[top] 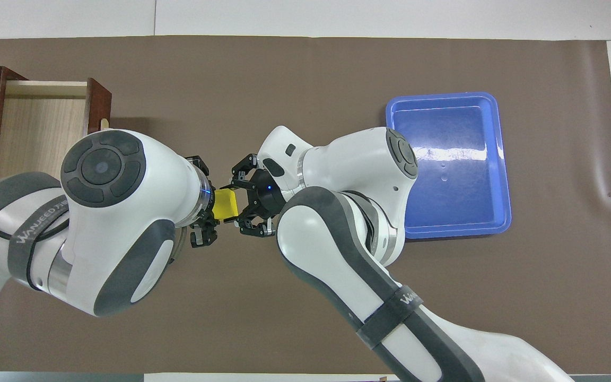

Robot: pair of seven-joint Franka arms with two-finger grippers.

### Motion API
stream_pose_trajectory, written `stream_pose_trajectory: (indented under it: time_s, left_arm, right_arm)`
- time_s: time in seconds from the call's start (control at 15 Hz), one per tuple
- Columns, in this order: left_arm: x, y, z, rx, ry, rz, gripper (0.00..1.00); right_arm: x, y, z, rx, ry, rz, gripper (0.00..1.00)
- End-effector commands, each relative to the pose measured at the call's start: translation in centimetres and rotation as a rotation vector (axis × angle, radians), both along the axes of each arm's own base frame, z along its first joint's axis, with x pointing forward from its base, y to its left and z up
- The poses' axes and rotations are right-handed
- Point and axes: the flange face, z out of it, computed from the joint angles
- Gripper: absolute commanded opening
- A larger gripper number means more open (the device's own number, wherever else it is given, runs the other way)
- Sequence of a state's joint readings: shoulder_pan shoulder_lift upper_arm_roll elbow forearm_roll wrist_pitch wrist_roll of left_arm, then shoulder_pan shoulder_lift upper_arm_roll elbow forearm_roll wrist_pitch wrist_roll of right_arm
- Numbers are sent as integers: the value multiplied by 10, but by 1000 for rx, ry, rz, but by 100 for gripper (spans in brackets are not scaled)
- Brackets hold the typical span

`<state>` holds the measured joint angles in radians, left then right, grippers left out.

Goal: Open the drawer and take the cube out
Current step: 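Carry the cube toward the tray while the left gripper withdraws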

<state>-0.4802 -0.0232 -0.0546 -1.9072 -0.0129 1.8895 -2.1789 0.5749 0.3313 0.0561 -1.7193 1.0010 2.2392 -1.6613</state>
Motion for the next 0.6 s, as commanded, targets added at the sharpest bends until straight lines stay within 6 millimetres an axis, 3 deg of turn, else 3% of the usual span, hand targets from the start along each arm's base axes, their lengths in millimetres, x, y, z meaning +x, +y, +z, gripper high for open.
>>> stream_pose_trajectory:
  time_s: [0.0,0.2,0.33,0.53]
  left_arm:
    - [4,15,16,-23,-22,14,100]
    - [23,70,37,-16,-15,31,100]
    - [29,95,35,-14,-14,4,100]
    - [28,114,20,-7,-5,-40,100]
  right_arm:
    - [2,1,6,27,2,8,0]
    - [2,1,6,29,4,7,0]
    - [2,1,7,31,9,14,0]
    - [8,-9,7,31,22,12,0]
